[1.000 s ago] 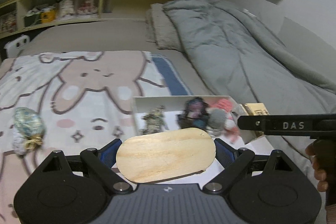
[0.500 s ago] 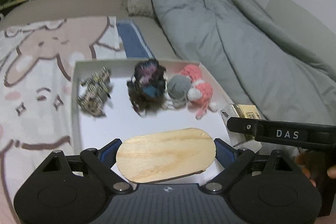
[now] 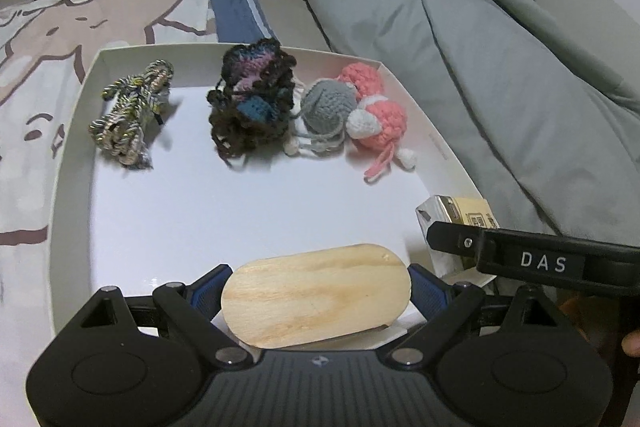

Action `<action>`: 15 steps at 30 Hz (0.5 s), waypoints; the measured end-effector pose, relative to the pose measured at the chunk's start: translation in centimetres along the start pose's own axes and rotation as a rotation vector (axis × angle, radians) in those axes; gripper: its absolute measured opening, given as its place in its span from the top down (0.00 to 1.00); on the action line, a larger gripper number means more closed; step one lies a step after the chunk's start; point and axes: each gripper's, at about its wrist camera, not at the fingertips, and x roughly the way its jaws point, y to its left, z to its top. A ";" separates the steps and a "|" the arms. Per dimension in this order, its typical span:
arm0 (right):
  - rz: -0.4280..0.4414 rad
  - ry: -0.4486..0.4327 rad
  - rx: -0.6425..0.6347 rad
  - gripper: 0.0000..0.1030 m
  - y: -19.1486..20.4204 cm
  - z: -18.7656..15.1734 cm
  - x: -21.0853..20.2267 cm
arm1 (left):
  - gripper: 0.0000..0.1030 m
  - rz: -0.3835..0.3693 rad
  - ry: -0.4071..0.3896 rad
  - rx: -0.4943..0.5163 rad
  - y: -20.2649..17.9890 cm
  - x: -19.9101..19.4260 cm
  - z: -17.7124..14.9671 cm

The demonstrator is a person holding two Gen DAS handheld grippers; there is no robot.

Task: Organize objects
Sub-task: 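Carry wooden box and yellow packet into the white box and open both tools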

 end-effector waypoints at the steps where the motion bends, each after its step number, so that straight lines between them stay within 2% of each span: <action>1: -0.001 0.001 0.000 0.28 -0.2 0.0 0.1 | 0.11 -0.001 0.001 -0.004 -0.1 0.2 0.1; 5: -0.012 0.013 -0.002 0.27 -0.7 0.2 0.2 | 0.11 -0.011 -0.002 -0.023 -0.5 0.6 0.2; 9: 0.007 0.028 0.050 0.22 -1.3 0.3 0.0 | 0.08 -0.042 -0.001 -0.062 -0.2 0.6 0.3; 15: 0.000 0.023 0.062 0.17 -1.0 0.3 -0.5 | 0.08 -0.039 0.006 -0.070 0.0 0.1 0.5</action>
